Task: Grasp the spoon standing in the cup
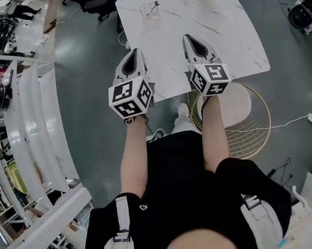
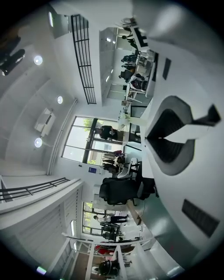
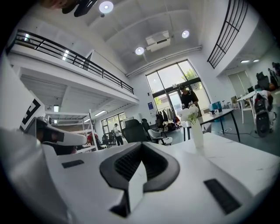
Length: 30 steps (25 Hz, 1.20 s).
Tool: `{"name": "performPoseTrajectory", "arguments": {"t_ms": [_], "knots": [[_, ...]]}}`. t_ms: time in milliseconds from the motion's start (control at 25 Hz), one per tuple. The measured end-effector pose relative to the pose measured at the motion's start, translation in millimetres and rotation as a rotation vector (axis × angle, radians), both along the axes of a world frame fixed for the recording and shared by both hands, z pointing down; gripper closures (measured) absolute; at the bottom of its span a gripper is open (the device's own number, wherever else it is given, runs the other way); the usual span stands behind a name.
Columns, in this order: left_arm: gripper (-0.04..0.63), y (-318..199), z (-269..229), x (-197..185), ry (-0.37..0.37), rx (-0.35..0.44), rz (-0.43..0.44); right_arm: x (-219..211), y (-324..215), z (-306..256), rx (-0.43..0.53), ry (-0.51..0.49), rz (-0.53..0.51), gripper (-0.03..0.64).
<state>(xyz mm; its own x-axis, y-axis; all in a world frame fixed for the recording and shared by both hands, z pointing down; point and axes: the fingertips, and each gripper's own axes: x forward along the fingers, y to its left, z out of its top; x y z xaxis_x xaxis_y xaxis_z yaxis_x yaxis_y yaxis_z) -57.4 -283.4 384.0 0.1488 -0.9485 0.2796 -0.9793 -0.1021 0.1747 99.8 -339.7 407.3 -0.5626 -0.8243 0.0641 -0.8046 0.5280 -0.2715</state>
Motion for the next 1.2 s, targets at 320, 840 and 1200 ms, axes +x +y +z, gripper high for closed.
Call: {"name": "performPoseTrajectory", "arguments": {"t_ms": [320,840,1200], "knots": [[0.58,-27,20,-18,0.041,-0.026,-0.024,-17,-17,10,-0.023,0.023,-0.027,0.611],[0.58,-134,35,-19,0.125,-0.012,0.078,-26,-90,-2,0.007,0.1,0.05,0.611],[0.58,-162,77,-62,0.121,-0.09,0.044,-64,-139,42,-0.086,0.124,0.035,0.611]]}}
